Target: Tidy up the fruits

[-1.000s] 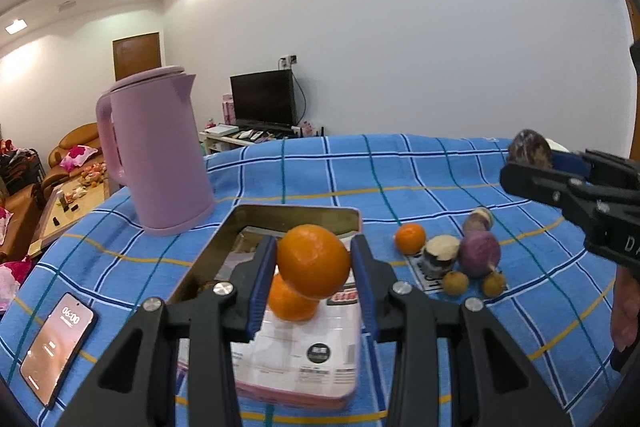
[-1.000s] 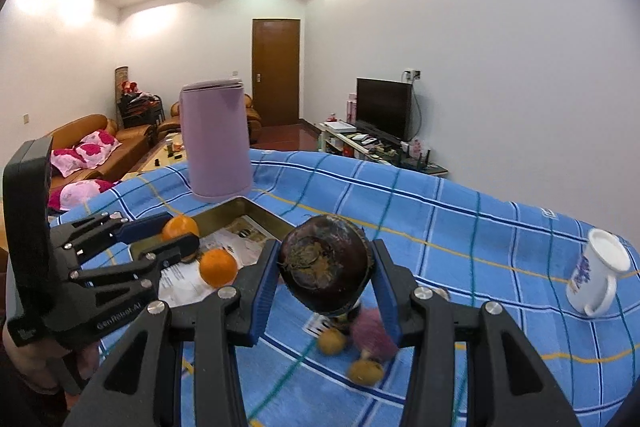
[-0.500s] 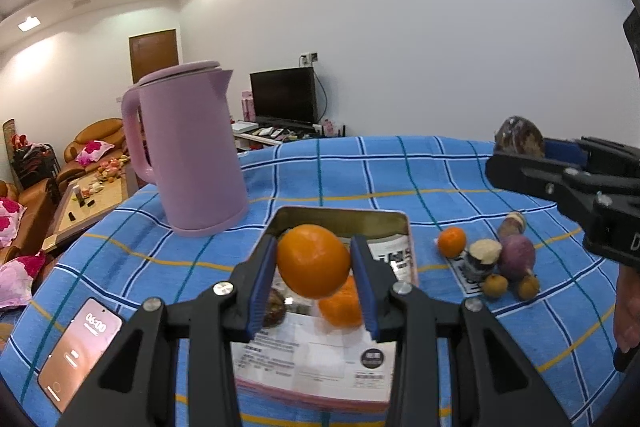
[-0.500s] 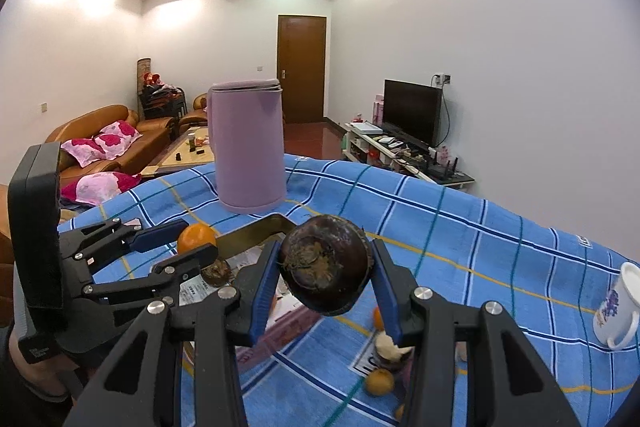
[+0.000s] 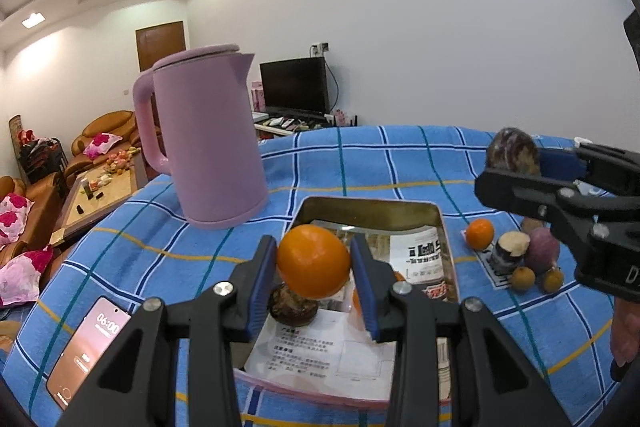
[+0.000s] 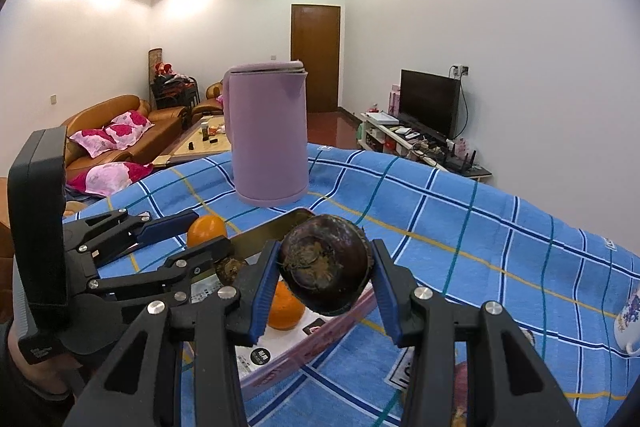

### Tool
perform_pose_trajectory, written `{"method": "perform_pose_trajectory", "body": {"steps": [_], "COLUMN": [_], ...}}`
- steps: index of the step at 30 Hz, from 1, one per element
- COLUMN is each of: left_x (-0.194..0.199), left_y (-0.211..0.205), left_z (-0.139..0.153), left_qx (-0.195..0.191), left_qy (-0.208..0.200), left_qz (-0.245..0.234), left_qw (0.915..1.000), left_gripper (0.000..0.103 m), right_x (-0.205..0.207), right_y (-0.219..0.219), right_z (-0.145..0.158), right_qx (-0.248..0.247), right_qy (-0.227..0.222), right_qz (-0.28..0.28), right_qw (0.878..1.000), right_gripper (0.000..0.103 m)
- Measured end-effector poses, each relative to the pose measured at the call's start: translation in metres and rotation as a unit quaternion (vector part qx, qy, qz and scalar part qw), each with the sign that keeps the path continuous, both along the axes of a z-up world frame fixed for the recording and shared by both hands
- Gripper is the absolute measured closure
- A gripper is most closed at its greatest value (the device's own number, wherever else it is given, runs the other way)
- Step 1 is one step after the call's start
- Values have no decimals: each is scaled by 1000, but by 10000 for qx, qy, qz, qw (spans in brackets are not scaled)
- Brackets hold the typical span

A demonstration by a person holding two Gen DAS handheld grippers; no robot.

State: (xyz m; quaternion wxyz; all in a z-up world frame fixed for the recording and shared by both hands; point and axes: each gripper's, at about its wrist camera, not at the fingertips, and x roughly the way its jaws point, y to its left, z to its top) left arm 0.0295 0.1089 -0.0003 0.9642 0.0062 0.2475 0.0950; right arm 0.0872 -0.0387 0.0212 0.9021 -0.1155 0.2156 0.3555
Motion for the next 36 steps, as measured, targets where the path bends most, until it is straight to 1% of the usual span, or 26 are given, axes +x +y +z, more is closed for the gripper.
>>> {"method": "perform_pose_trajectory", "body": {"steps": [2,11,16,20,26,36], "left_x": [1,4,7,10,13,14], "left_y": [3,8,14,18,22,25], "left_z": [-2,-7,-11,-15,-19,-27], "left_qx": [-70,-35,-110,-119,-51,46], "left_qy": [60,167,290,400,508,674], "left_qz": [-10,11,-14,-34,-32,-67], "left_qw": [10000,9999,9995,9991,9987,9977], "left_gripper": [63,63,63,63,63,63], "right_x": [2,7,9,10,14,5], "right_y": [3,13,21,29,35,48], "right_z": [-3,-12,-21,-32,-47,-61], "right_qx": [-18,-102,-137,-275,-351,-529], "right_qy": [42,168,311,451,693,774], "right_qz": [17,64,96,130,168,318], "right_qw": [10000,9998,9994,9985,9968,9951], "right_gripper": [57,57,57,57,56,56]}}
